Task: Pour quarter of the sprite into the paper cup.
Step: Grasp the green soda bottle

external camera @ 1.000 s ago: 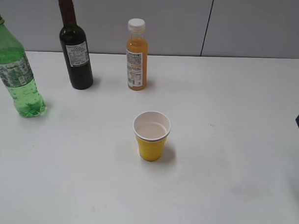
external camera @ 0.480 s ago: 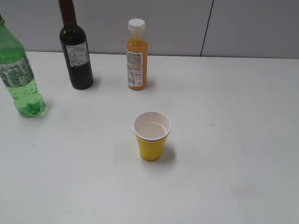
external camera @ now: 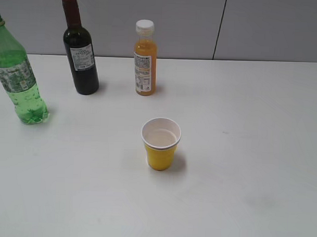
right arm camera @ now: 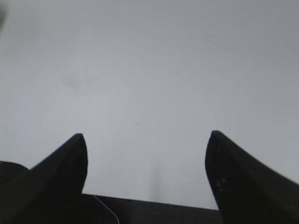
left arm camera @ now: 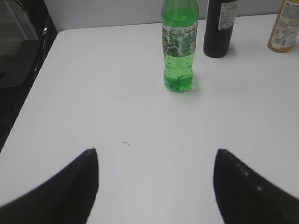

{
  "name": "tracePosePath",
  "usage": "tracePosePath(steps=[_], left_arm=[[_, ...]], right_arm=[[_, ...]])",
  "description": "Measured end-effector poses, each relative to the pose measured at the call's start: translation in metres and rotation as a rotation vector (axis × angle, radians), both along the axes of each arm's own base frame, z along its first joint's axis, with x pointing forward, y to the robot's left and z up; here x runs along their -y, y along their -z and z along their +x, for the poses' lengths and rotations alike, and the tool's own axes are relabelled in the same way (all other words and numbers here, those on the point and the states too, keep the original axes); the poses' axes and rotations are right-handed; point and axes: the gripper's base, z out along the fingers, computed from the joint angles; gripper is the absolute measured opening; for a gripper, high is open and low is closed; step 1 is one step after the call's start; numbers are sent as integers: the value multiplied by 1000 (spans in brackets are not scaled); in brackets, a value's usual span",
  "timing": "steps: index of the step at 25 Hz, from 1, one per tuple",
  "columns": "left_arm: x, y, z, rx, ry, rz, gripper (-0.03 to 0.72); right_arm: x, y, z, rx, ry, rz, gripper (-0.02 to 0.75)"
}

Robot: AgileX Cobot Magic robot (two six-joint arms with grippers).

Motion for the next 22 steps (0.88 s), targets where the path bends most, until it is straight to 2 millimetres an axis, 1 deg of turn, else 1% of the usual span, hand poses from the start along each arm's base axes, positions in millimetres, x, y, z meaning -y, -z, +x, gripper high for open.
tracePosePath(steps=[9, 12, 16, 22], left_arm=[[0, 0, 0, 0, 0, 0, 582], [0, 0, 0, 0, 0, 0, 582], [0, 0, 0, 0, 0, 0, 582], [0, 0, 0, -1, -1, 0, 582]], right_arm=[[4, -10, -35, 246, 0, 30, 591], [5, -11, -44, 307, 0, 38, 592], [7, -12, -53, 373, 0, 46, 592], [7, -12, -54, 379, 1, 48, 591]])
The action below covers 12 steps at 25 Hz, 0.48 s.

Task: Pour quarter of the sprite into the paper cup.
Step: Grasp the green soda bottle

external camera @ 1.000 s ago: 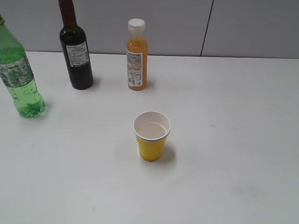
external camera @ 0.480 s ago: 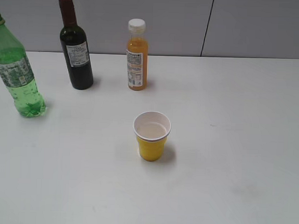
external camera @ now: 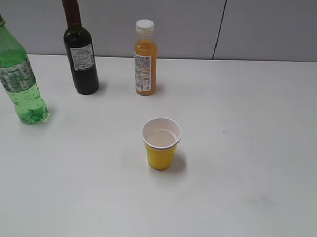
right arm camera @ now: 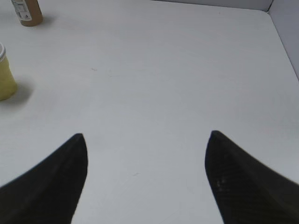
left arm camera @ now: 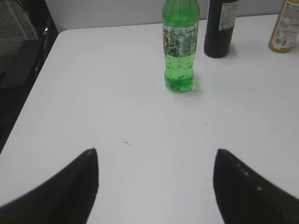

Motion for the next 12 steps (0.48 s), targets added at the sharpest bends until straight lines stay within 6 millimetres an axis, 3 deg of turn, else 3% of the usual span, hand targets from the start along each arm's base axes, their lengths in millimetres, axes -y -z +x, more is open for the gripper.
tracePosePath(steps=[12], left_arm=[[0, 0, 0, 0, 0, 0, 582]], right_arm=[[0, 0, 0, -1, 48, 2, 592]])
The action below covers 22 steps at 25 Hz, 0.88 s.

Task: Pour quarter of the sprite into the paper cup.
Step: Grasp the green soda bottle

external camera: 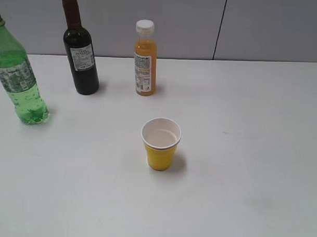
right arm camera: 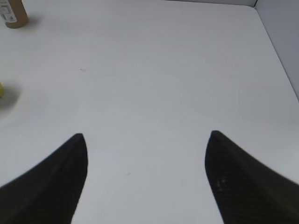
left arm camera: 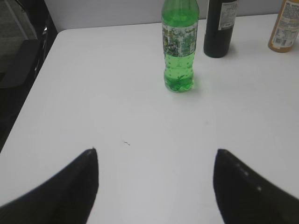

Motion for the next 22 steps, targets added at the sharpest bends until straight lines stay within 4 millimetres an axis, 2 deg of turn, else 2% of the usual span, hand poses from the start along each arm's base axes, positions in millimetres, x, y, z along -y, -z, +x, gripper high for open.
tracePosePath(steps=[22], left_arm=[[0, 0, 0, 0, 0, 0, 582]], right_arm=[[0, 0, 0, -3, 0, 0, 591]])
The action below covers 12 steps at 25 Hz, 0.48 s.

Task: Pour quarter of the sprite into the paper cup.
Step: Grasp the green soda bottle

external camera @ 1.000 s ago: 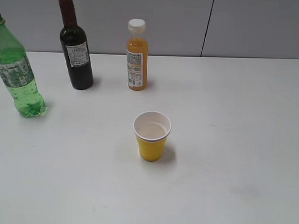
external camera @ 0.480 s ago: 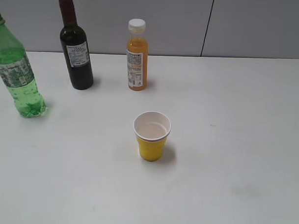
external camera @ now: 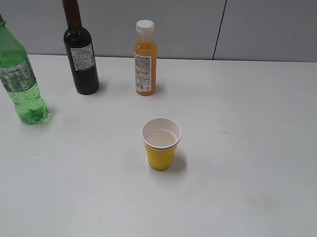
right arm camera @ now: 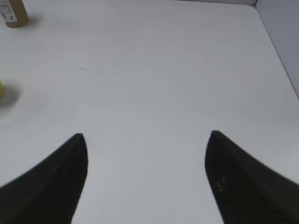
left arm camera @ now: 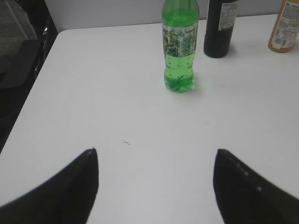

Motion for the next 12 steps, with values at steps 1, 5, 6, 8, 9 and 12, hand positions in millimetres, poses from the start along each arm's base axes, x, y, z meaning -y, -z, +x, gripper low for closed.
tracePosePath(steps=[1, 5, 6, 8, 9, 12], left_arm=[[0, 0, 0, 0, 0, 0, 582], [0, 0, 0, 0, 0, 0, 582], [0, 0, 0, 0, 0, 0, 582], [0, 0, 0, 0, 0, 0, 582], [0, 0, 0, 0, 0, 0, 582], [0, 0, 0, 0, 0, 0, 582]], right_arm=[[0, 0, 0, 0, 0, 0, 591], [0, 0, 0, -1, 0, 0, 591], [0, 0, 0, -1, 0, 0, 591], [0, 0, 0, -1, 0, 0, 591], [0, 0, 0, -1, 0, 0, 591], [0, 0, 0, -1, 0, 0, 591]])
